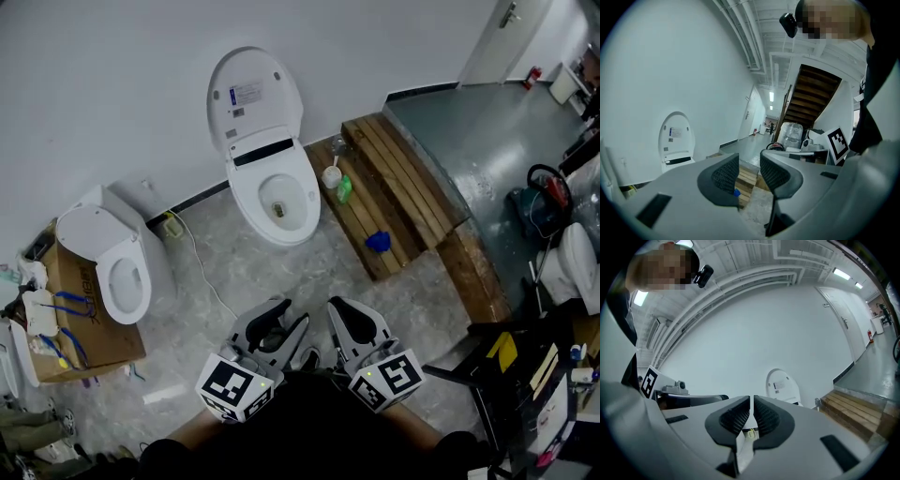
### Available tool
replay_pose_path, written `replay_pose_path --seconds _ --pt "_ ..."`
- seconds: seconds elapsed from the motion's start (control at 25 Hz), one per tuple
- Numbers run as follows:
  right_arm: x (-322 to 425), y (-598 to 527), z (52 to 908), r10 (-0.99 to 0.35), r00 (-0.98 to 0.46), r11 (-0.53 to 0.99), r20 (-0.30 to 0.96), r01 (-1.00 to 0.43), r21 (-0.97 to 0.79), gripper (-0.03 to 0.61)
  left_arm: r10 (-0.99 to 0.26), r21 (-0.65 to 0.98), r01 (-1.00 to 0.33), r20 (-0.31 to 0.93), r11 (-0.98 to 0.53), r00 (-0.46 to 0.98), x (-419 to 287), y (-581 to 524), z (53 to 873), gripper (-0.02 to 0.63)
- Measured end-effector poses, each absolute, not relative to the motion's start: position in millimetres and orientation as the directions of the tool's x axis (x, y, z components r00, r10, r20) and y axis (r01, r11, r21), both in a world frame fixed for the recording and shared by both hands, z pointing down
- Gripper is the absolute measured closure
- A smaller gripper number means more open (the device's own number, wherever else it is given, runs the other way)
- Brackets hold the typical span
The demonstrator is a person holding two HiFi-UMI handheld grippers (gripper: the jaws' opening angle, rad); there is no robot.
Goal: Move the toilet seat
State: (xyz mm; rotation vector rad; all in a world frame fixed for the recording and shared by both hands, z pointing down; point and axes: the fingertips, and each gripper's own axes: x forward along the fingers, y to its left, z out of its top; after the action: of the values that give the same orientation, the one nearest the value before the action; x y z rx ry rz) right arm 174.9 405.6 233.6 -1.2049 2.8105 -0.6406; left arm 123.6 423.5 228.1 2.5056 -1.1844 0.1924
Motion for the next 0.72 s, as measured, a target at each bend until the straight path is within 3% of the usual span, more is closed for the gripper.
replay_pose_path --seconds 0.4,0.72 --pt "162.8 299.6 249.5 -0.773 -0.601 0.490 0.203 -0.768 -0.412 0.535 -0.658 0.316 -0.708 0.266 -0.632 0.705 94.2 316.8 239.1 0.465" --pt "140.2 221.9 291.6 -0.805 -0.497 0.364 0.324 -0.845 -0.392 0.535 -0.612 0.354 -0.678 0.294 -0.644 0.734 48.9 247.8 261.6 0.465"
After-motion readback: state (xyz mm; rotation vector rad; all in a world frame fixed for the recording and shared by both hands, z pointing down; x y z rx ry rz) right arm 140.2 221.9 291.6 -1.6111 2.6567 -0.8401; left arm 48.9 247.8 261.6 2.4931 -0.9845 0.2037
